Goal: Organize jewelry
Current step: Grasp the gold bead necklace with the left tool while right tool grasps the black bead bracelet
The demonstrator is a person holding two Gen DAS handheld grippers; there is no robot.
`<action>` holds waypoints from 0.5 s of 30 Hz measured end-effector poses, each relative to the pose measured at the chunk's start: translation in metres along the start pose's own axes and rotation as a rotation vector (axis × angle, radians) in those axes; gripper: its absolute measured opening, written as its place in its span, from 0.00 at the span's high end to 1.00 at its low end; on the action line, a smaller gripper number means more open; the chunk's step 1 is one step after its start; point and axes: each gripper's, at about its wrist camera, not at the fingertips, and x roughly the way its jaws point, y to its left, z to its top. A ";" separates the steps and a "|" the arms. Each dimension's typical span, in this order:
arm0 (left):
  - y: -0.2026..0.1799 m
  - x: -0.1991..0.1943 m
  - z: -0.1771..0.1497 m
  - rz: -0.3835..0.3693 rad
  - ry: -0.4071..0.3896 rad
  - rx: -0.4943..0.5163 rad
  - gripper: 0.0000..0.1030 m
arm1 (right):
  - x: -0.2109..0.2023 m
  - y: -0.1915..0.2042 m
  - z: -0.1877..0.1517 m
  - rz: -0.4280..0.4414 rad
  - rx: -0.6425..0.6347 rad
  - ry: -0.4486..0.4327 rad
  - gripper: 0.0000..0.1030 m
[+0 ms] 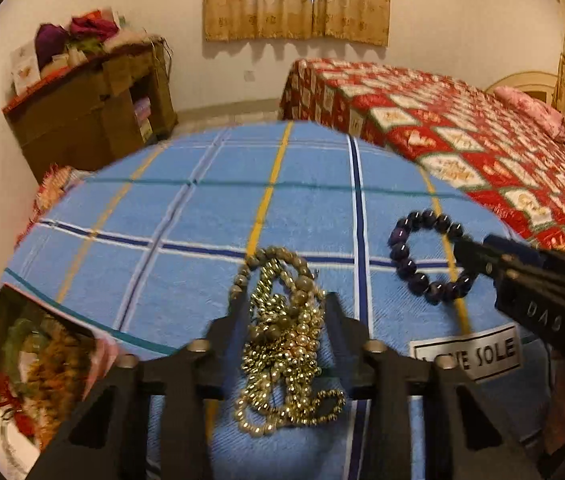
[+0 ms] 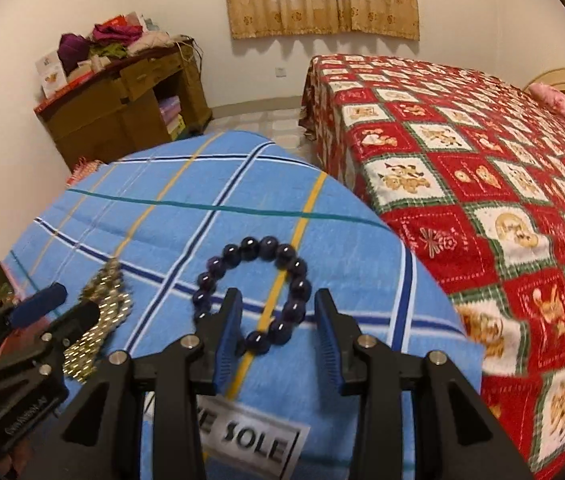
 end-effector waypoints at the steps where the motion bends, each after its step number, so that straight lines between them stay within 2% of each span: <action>1: 0.001 0.002 -0.001 -0.006 0.000 -0.007 0.78 | 0.007 -0.001 0.000 -0.005 0.000 0.023 0.61; 4: 0.005 -0.002 -0.004 -0.014 -0.026 -0.020 0.91 | 0.009 0.000 0.001 -0.006 -0.007 0.023 0.60; 10: 0.017 -0.022 -0.013 -0.053 -0.076 -0.081 0.91 | 0.014 0.013 0.003 -0.023 -0.080 0.038 0.57; 12: 0.019 -0.031 -0.017 -0.059 -0.093 -0.093 0.91 | 0.019 0.015 0.002 0.004 -0.095 0.069 0.71; 15: 0.025 -0.045 -0.022 -0.075 -0.109 -0.116 0.91 | 0.018 0.015 -0.001 0.039 -0.102 0.087 0.81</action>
